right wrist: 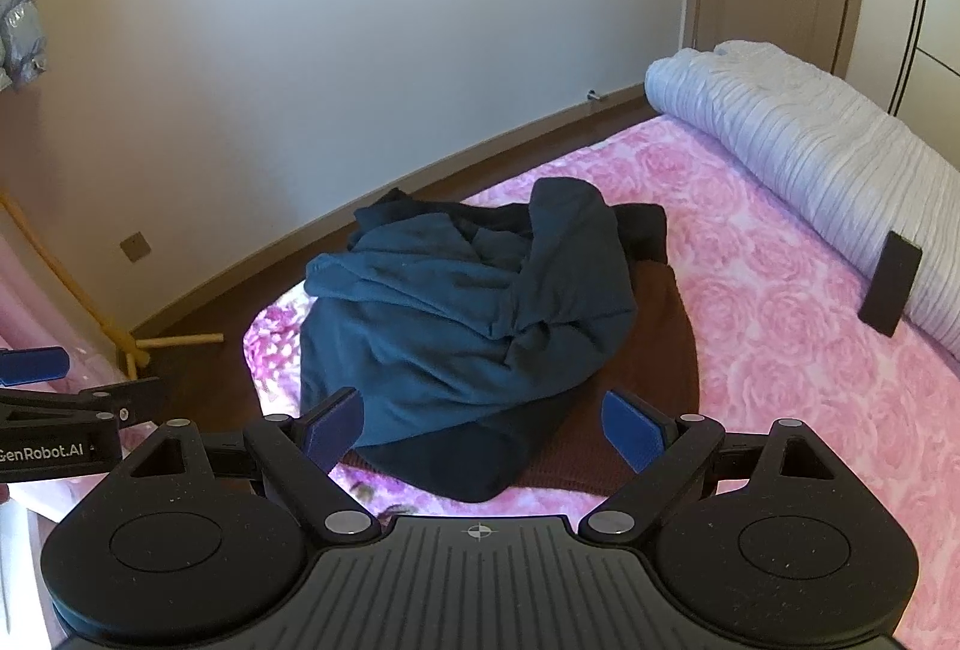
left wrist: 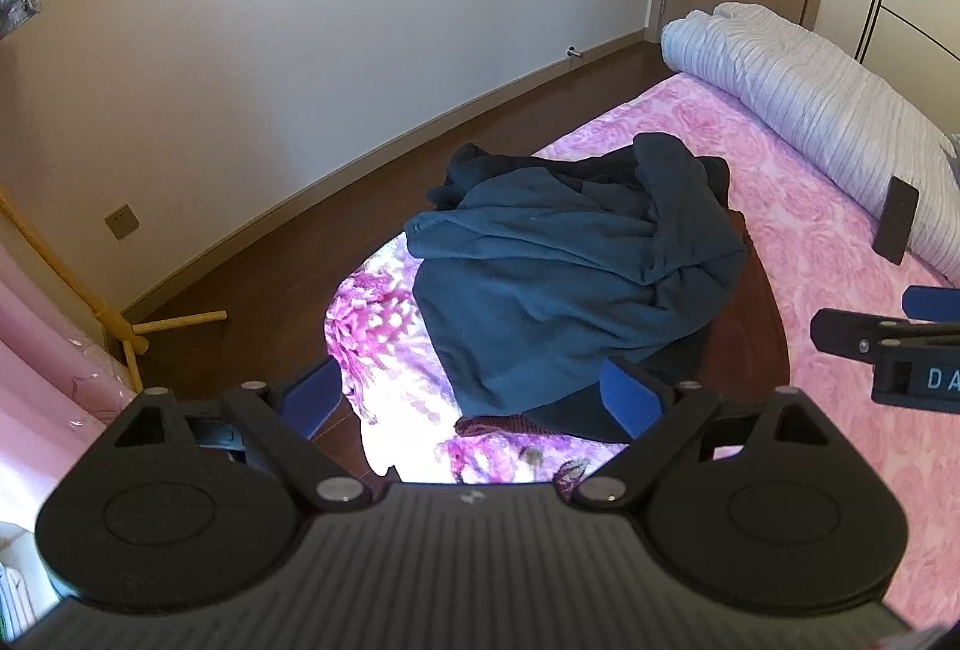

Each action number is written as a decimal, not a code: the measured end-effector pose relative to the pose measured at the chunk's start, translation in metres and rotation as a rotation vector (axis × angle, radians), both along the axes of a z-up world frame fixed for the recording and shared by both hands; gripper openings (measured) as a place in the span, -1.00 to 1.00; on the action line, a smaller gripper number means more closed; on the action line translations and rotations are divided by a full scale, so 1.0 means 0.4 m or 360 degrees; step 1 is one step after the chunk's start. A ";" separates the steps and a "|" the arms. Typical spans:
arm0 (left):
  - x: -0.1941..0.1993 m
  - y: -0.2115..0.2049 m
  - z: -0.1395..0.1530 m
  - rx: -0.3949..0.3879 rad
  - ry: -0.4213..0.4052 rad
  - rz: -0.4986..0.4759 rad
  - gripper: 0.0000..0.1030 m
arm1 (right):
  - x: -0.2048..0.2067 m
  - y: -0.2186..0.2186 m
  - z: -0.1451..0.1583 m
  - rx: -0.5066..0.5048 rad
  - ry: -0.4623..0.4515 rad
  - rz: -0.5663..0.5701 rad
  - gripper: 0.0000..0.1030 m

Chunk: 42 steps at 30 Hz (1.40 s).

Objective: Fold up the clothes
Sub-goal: 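Move both grippers toward the crumpled dark green shirt on the bed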

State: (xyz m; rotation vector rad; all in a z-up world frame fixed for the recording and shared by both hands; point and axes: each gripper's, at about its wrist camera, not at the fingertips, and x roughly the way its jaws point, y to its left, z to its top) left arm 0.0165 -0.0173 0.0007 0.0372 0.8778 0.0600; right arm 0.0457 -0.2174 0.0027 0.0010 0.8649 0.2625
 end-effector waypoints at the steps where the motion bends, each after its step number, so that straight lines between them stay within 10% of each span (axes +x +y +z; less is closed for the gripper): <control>1: 0.001 -0.003 -0.001 0.0000 0.0001 -0.0002 0.78 | 0.001 -0.003 -0.001 0.0003 0.0000 -0.0001 0.74; 42: 0.044 -0.078 -0.023 0.0035 0.0085 -0.0001 0.78 | 0.075 -0.092 -0.040 0.0047 0.0072 0.0049 0.74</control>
